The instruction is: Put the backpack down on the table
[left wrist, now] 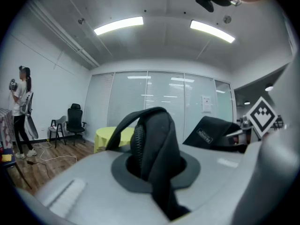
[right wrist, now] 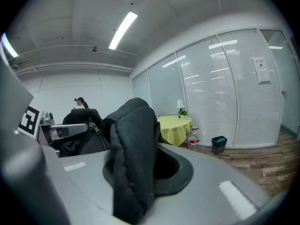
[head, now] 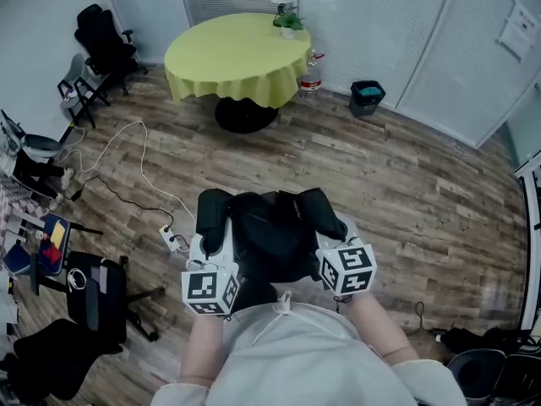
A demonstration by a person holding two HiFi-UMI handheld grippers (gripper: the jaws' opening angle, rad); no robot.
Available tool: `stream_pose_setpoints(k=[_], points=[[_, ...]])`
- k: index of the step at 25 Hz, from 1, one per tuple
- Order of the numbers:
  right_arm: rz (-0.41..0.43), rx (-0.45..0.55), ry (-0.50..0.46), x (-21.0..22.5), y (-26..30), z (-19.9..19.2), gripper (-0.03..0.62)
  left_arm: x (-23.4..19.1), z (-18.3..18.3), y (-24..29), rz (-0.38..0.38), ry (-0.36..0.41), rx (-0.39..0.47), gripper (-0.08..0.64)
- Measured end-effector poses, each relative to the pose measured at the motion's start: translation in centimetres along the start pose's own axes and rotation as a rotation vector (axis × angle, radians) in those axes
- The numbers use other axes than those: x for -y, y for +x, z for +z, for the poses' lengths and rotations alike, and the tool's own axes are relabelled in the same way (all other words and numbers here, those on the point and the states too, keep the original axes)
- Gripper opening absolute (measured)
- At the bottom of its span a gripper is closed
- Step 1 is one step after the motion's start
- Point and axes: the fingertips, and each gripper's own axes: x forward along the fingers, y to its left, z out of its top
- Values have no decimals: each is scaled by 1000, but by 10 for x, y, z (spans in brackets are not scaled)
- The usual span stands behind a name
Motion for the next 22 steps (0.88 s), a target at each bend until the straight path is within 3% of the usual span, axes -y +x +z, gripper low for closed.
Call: stream_pose_setpoints(k=[9, 22], points=[[-25, -40, 5, 0, 85, 13, 34, -58, -9, 68, -22, -31, -30, 28], [-76, -41, 27, -38, 281, 84, 35, -220, 28, 213, -93, -50, -43, 28]])
